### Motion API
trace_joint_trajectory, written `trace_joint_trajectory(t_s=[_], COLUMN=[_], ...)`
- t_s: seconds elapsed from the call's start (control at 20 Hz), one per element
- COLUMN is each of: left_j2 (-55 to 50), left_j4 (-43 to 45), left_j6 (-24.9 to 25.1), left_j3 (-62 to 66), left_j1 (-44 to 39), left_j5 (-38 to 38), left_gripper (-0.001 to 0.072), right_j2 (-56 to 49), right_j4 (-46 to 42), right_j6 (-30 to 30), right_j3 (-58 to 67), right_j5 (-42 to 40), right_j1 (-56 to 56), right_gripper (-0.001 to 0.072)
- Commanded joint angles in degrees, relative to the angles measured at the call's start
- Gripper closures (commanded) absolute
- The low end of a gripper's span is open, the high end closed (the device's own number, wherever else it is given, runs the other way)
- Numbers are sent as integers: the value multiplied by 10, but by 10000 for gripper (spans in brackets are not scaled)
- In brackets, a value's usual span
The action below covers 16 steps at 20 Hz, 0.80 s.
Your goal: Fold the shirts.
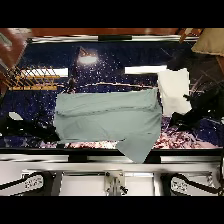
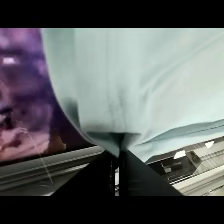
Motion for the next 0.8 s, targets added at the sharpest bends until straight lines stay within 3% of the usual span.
trace_joint_trajectory(t_s=[0.0,0.15,0.55,0.6,0.75], left_j2=[6,12,13,13,13], left_j4=[2,2,-7,-6,-4], left_j6=[3,3,3,3,11], left_j3=[0,0,0,0,8], left_j1=[-9,-9,-9,-9,-7], left_j5=[10,11,10,10,4], left_gripper=[671,671,671,671,671], right_j2=[26,56,55,53,53], right_j4=[102,86,96,95,104], right_j6=[-24,-4,24,29,33], right_j3=[-112,-179,-217,-218,-216], right_j5=[69,156,221,225,216], right_j1=[17,52,136,145,164], right_gripper=[138,138,141,196,570])
